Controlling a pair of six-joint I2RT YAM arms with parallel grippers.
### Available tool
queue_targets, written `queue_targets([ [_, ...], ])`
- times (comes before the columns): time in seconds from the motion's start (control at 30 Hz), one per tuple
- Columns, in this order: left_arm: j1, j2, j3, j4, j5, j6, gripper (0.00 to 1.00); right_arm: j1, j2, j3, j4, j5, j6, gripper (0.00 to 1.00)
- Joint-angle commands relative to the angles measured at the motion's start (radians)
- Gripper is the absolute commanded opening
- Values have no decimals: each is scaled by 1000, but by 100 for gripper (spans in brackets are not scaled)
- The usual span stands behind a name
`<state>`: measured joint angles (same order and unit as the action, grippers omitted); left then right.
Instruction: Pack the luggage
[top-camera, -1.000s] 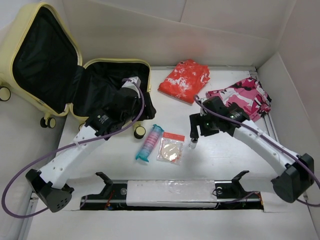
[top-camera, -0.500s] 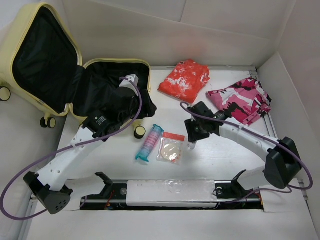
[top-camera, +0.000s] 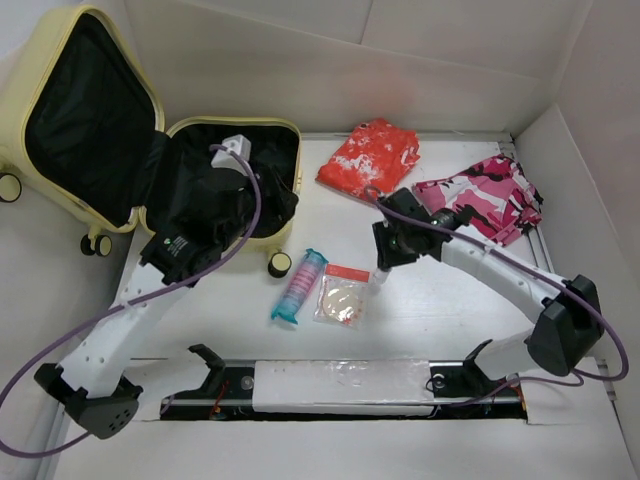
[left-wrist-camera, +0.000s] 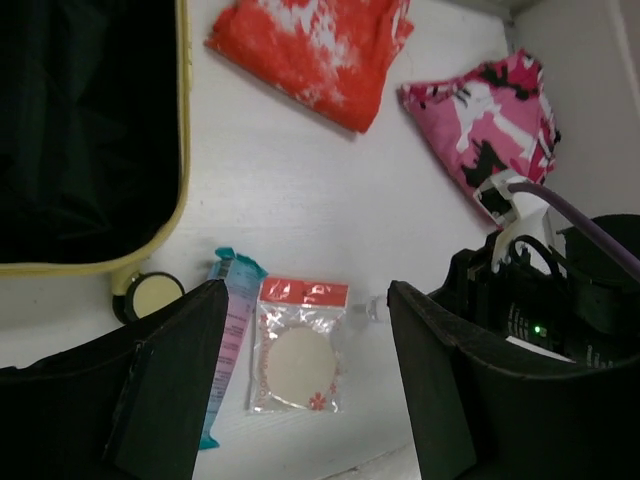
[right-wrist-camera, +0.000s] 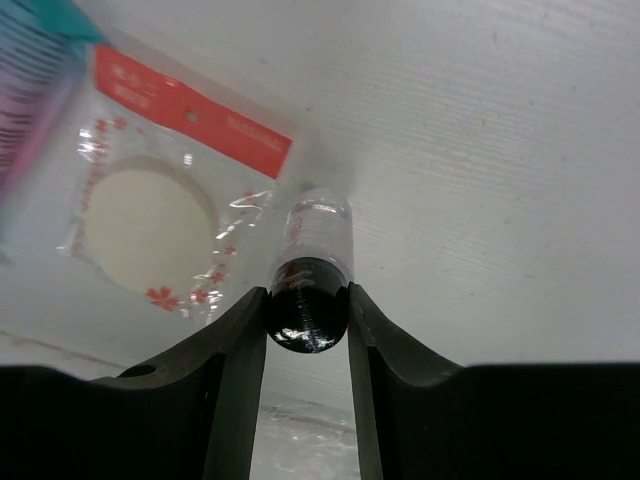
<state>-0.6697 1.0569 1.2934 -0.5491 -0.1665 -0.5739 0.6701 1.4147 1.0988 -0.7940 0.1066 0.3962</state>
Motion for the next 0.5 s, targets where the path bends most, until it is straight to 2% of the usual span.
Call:
queue_targets([
  [0.0,25,-67,131,28,-41,9,63,11,-22,235,26,-60,-7,23],
  [0.17,25,-78,193,-3,-31,23,63,31,174,537,96,-226,-17,23],
  [0.33,25,-126,113,-61,-50,11,63,66,433,877,182,-352,4,23],
  [0.37,25,-147,101,-80,-50,11,63,66,528,930,193,-369,15,23],
  [0.43,25,-169,61,-112,-61,-11,63,78,627,1039,184,-392,36,23],
  [0.47,25,-178,47,-124,-61,-11,63,79,674,1150,171,-392,36,23],
])
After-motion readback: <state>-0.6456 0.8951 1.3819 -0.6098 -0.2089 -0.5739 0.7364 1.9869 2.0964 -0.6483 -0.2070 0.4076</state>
